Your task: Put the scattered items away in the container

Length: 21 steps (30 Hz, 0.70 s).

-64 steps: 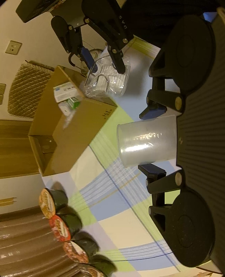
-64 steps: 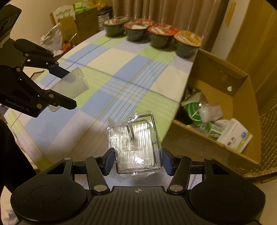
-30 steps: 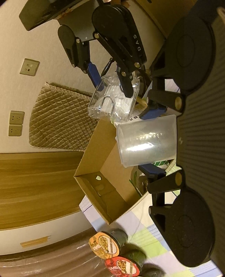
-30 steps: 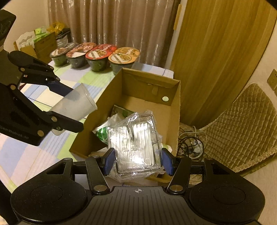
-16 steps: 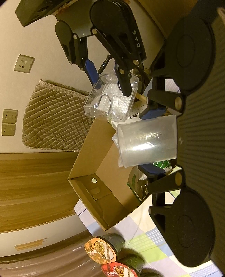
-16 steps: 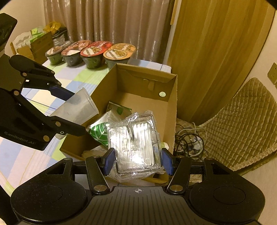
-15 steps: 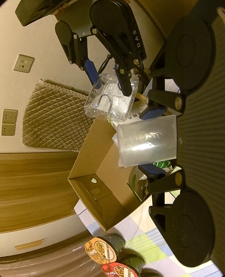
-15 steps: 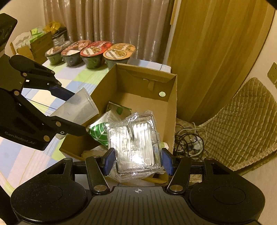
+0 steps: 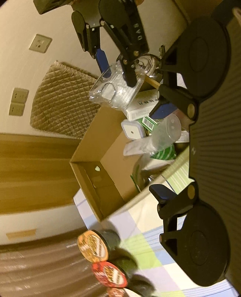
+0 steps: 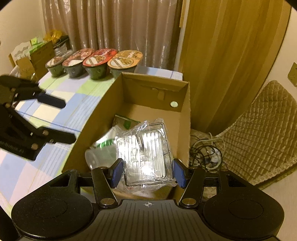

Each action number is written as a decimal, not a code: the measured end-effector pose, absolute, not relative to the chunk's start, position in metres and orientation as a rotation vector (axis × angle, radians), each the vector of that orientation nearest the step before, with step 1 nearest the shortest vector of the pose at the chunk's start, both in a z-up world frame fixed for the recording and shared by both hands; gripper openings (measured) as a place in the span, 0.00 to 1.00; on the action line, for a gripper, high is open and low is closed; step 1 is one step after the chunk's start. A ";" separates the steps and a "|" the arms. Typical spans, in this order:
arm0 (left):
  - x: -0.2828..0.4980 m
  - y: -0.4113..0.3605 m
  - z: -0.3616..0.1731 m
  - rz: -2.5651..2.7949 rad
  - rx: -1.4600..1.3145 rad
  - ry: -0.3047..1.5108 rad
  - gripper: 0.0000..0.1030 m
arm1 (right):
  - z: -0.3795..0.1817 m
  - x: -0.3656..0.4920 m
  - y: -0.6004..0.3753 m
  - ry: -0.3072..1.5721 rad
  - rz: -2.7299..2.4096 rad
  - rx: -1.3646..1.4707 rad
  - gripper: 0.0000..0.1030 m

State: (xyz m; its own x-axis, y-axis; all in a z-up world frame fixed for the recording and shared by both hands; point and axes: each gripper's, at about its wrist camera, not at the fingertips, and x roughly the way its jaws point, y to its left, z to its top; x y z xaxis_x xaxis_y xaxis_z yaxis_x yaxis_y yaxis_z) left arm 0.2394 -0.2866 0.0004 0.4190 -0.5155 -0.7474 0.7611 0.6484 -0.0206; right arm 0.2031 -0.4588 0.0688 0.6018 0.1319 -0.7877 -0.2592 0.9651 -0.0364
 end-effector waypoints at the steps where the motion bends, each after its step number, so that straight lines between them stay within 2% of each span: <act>1: 0.239 -0.283 0.000 -0.813 0.340 0.802 0.71 | 0.069 0.206 -0.456 0.893 0.230 -0.150 0.58; 6: 0.238 -0.266 -0.004 -0.786 0.314 0.813 0.72 | 0.069 0.221 -0.445 0.822 0.267 -0.119 0.58; 7: 0.237 -0.264 -0.005 -0.782 0.310 0.816 0.72 | 0.069 0.224 -0.444 0.805 0.264 -0.114 0.65; 8: 0.236 -0.262 -0.006 -0.777 0.306 0.819 0.72 | 0.070 0.225 -0.444 0.789 0.253 -0.110 0.77; 9: 0.235 -0.260 -0.007 -0.775 0.301 0.821 0.72 | 0.071 0.224 -0.444 0.767 0.244 -0.102 0.93; 12: 0.229 -0.253 -0.008 -0.765 0.274 0.826 0.75 | 0.075 0.221 -0.447 0.751 0.237 -0.084 0.93; 16: 0.215 -0.248 -0.012 -0.739 0.235 0.829 0.86 | 0.075 0.204 -0.451 0.761 0.211 -0.073 0.93; 19: 0.202 -0.246 -0.015 -0.716 0.179 0.850 0.88 | 0.074 0.186 -0.456 0.776 0.169 -0.021 0.93; 21: 0.192 -0.245 -0.017 -0.691 0.155 0.857 0.94 | 0.072 0.170 -0.457 0.786 0.147 0.011 0.93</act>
